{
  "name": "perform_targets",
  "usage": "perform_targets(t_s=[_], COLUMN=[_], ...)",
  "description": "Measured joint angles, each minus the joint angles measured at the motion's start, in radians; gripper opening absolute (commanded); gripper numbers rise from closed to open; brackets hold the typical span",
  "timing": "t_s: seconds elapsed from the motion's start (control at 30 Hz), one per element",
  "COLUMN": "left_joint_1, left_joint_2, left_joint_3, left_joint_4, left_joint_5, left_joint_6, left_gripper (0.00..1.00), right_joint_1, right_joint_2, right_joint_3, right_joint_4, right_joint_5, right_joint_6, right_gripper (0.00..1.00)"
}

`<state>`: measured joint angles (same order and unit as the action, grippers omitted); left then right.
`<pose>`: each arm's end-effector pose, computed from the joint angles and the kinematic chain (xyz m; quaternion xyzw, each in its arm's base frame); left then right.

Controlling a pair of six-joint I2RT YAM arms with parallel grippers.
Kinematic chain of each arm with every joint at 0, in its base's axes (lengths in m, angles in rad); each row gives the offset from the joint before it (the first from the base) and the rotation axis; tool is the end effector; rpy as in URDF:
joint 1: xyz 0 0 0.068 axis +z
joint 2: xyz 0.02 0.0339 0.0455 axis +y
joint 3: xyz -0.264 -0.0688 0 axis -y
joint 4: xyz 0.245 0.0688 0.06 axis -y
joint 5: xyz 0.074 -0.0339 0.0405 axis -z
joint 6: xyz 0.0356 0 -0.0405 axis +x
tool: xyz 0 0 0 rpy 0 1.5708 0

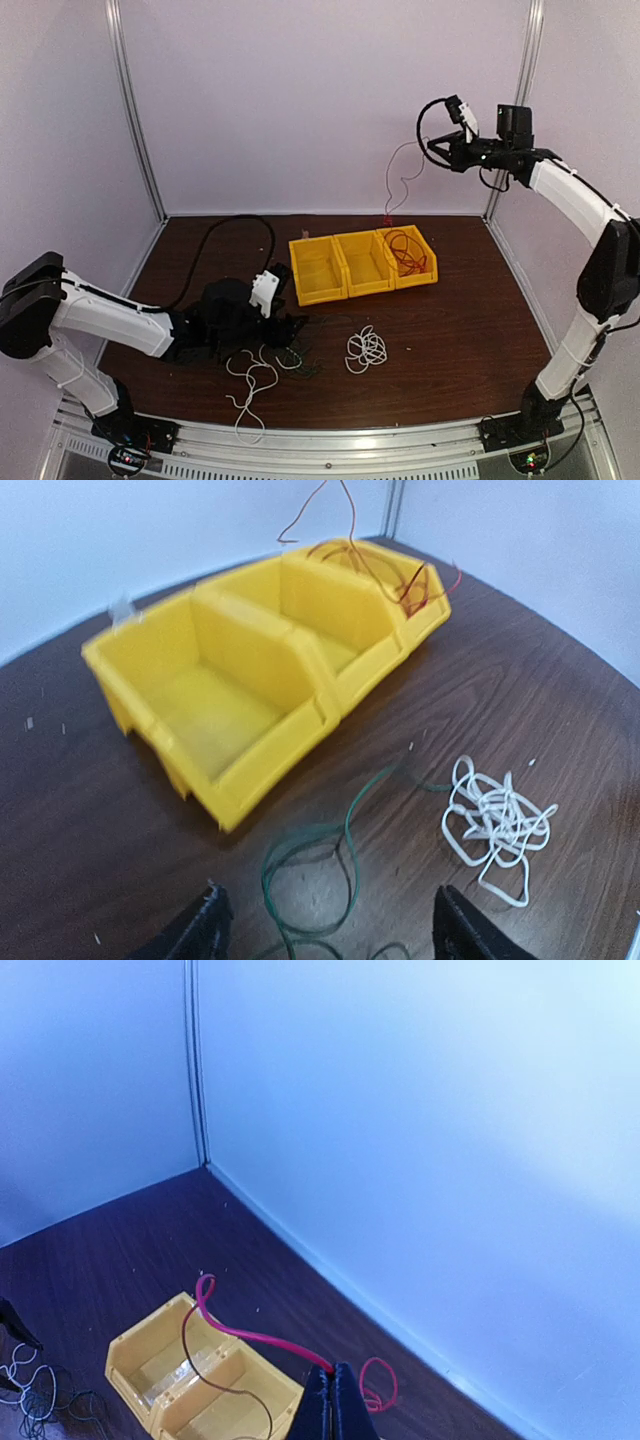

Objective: Untangle the cables

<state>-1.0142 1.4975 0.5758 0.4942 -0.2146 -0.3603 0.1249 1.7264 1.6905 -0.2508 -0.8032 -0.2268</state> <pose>0.1626 -0.2469 0.1728 0.2137 0.8105 -0.2716 0.4729 0.3963 0.0756 0.3976 -0.3594 0.6848 0.2846 0.5664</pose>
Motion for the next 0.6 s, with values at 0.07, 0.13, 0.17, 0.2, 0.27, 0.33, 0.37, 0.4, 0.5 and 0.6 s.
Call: perform_targets(t_s=[0.07, 0.13, 0.17, 0.2, 0.27, 0.33, 0.37, 0.4, 0.5, 0.6], left_joint_1=[-0.005, -0.006, -0.007, -0.007, -0.007, -0.006, -0.003, -0.001, 0.006, 0.018], left_joint_2=[-0.007, 0.005, 0.021, 0.05, 0.13, 0.24, 0.298, 0.343, 0.495, 0.608], left_joint_3=[0.07, 0.175, 0.237, 0.308, 0.454, 0.622, 0.703, 0.762, 0.948, 1.069], left_joint_4=[0.003, 0.013, 0.021, 0.035, 0.059, 0.076, 0.079, 0.081, 0.075, 0.06], left_joint_5=[0.001, 0.009, 0.012, 0.015, 0.023, 0.039, 0.052, 0.065, 0.097, 0.129], left_joint_6=[0.046, 0.103, 0.133, 0.163, 0.222, 0.278, 0.299, 0.313, 0.347, 0.352], left_gripper=[0.83, 0.89, 0.91, 0.92, 0.92, 0.92, 0.92, 0.91, 0.88, 0.87], right_joint_1=[0.0, 0.002, 0.003, 0.004, 0.006, 0.009, 0.01, 0.01, 0.011, 0.013], right_joint_2=[-0.062, -0.111, -0.133, -0.151, -0.175, -0.182, -0.182, -0.181, -0.182, -0.201], right_joint_3=[0.051, 0.083, 0.095, 0.105, 0.11, 0.11, 0.109, 0.108, 0.099, 0.069], right_joint_4=[-0.002, -0.004, -0.005, -0.007, -0.011, -0.024, -0.034, -0.046, -0.068, -0.071], right_joint_5=[0.0, 0.0, 0.0, 0.0, -0.001, 0.0, 0.0, 0.0, -0.003, -0.01], right_joint_6=[0.0, -0.001, -0.001, -0.002, -0.003, -0.005, -0.005, -0.005, -0.004, 0.007], right_gripper=[0.0, 0.0, 0.0, 0.0, 0.0, 0.0, 0.0, 0.0, 0.0, 0.0])
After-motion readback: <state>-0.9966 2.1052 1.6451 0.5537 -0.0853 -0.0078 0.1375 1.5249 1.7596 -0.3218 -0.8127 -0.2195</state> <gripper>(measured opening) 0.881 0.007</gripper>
